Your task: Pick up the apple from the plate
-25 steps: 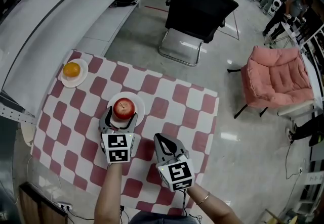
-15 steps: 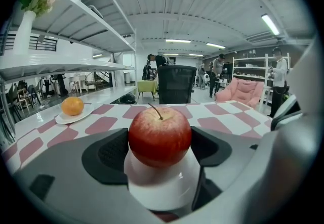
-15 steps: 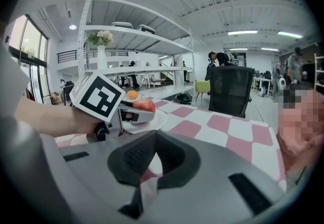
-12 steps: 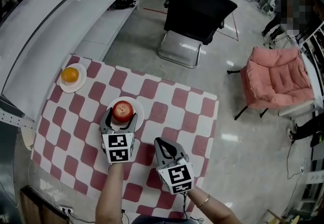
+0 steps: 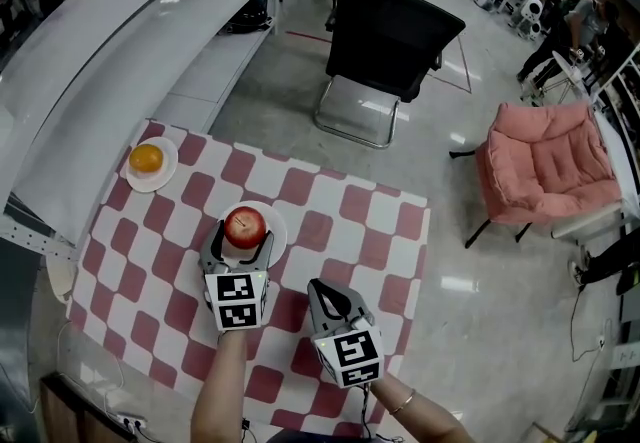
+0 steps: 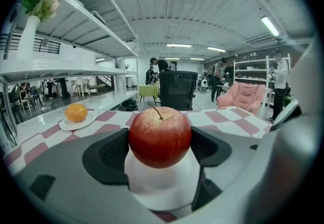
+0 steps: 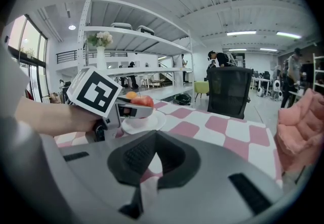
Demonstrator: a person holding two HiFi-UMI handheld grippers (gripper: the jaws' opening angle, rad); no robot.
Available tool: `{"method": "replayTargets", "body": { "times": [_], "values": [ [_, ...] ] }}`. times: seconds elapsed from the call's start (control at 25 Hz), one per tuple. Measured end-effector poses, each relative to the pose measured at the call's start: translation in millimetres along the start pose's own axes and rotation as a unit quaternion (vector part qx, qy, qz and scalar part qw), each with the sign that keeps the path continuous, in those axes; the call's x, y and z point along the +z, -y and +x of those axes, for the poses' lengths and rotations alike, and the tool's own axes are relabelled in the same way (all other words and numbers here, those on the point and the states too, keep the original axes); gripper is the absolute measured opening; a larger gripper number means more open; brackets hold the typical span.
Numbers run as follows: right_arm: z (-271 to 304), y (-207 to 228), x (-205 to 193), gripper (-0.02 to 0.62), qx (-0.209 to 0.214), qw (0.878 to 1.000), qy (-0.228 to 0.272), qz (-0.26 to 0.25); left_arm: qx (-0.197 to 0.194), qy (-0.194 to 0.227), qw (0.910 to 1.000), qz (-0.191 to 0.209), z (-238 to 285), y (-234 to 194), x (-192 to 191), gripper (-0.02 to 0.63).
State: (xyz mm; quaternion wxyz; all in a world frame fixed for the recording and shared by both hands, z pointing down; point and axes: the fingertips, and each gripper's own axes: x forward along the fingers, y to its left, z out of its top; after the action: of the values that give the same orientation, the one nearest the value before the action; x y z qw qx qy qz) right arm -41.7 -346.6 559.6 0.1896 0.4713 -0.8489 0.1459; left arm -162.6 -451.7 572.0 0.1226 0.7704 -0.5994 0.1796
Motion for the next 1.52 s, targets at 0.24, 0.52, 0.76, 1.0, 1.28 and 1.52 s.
{"method": "replayTargets", "body": {
  "times": [0.24, 0.52, 0.76, 1.0, 1.28, 1.52],
  "values": [
    [-11.0, -5.9, 10.0, 0.009, 0.000, 1.000, 0.011, 0.000, 0.007, 0.015, 0.9999, -0.001, -17.8, -3.7, 15.7, 0.370],
    [-29.6, -11.9, 20.4, 0.009, -0.004, 1.000, 0.027, 0.002, 0.007, 0.031, 0.9995, -0.003, -41.1, -1.2, 30.5, 0.371],
    [-45.9, -16.4, 27.0, 0.009, -0.010, 0.999, 0.041, 0.004, 0.007, 0.044, 0.9990, 0.000, -65.0, 2.5, 37.8, 0.371],
    [-63.7, -27.6, 34.0, 0.009, -0.007, 0.998, 0.056, 0.000, 0.011, 0.059, 0.9982, -0.001, -96.0, 4.9, 44.7, 0.370],
    [-86.8, -43.0, 37.8, 0.009, -0.003, 0.998, 0.069, -0.003, 0.011, 0.072, 0.9973, 0.001, -137.1, 12.2, 48.0, 0.371],
    [-106.2, -56.1, 40.3, 0.009, 0.001, 0.997, 0.079, -0.007, 0.011, 0.078, 0.9969, 0.007, -167.8, 20.2, 44.9, 0.371]
  ]
}}
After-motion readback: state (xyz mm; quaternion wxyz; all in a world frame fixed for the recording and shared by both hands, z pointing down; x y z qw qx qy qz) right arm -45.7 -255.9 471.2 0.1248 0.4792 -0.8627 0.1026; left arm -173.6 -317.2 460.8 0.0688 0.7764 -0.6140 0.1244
